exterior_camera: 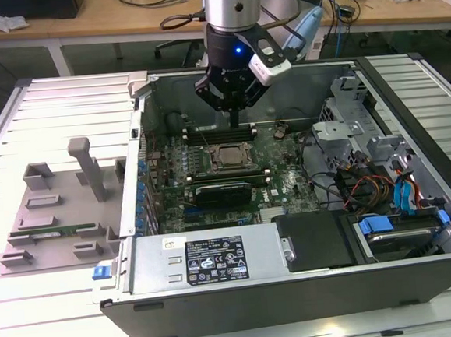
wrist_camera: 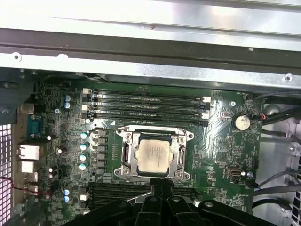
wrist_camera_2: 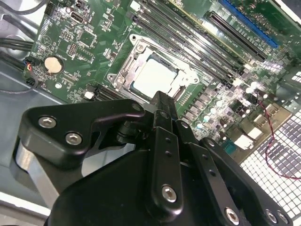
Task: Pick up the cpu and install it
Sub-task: 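Install the first cpu locking lever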
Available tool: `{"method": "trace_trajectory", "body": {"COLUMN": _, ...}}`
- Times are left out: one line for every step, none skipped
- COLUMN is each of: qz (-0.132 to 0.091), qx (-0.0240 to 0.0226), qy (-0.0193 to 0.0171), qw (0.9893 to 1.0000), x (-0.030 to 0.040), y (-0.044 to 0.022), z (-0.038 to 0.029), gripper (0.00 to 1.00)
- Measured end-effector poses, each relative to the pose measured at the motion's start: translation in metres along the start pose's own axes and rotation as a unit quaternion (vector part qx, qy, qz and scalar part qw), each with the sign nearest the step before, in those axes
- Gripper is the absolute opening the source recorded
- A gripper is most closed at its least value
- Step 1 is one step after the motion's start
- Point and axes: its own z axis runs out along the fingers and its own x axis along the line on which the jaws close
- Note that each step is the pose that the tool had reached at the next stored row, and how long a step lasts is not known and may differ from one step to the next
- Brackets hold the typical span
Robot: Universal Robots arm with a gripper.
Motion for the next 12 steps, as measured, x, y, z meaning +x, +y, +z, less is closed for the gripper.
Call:
{"method": "trace_trajectory", "body": {"qz": 0.0, "qx": 0.0, "qy": 0.0, "qw": 1.0, "x": 0.0, "y": 0.0, "z": 0.0, "gripper": 0.11}}
{"method": "trace_trajectory", "body": {"qz": 0.0, "qx": 0.0001, "qy": 0.0001, "qw": 1.0, "x": 0.0, "y": 0.0, "z": -0.0001, "gripper": 0.11}}
{"method": "trace_trajectory", "body": {"qz": 0.0, "qx": 0.0001, "qy": 0.0001, "qw": 1.0, "x": 0.0, "y": 0.0, "z": -0.0001, "gripper": 0.11}}
{"method": "trace_trajectory", "body": {"qz": 0.0, "qx": 0.0001, "qy": 0.0001, "qw": 1.0, "x": 0.0, "y": 0.0, "z": -0.0001, "gripper": 0.11}}
{"method": "trace_trajectory", "body": {"qz": 0.0, "qx": 0.0001, "qy": 0.0001, "qw": 1.0, "x": 0.0, "y": 0.0, "z": -0.0001, "gripper": 0.11}}
{"method": "trace_trajectory", "body": {"qz": 0.0, "qx": 0.0002, "qy": 0.0001, "qw": 1.0, "x": 0.0, "y": 0.0, "z": -0.0001, "gripper": 0.11}}
{"method": "trace_trajectory", "body": {"qz": 0.0, "qx": 0.0002, "qy": 0.0001, "qw": 1.0, "x": 0.0, "y": 0.0, "z": -0.0001, "gripper": 0.11}}
{"method": "trace_trajectory", "body": {"qz": 0.0, "qx": 0.0002, "qy": 0.0001, "qw": 1.0, "x": 0.0, "y": 0.0, "z": -0.0001, "gripper": 0.11}}
{"method": "trace_trajectory", "body": {"qz": 0.0, "qx": 0.0002, "qy": 0.0001, "qw": 1.0, "x": 0.0, "y": 0.0, "z": -0.0001, "gripper": 0.11}}
{"method": "trace_trajectory", "body": {"qz": 0.0, "qx": 0.0002, "qy": 0.0001, "qw": 1.0, "x": 0.0, "y": 0.0, "z": -0.0001, "gripper": 0.11}}
{"method": "trace_trajectory", "body": {"qz": 0.0, "qx": 0.0002, "qy": 0.0001, "qw": 1.0, "x": 0.0, "y": 0.0, "z": -0.0001, "gripper": 0.11}}
{"method": "trace_trajectory", "body": {"qz": 0.0, "qx": 0.0002, "qy": 0.0001, "qw": 1.0, "x": 0.0, "y": 0.0, "z": -0.0001, "gripper": 0.11}}
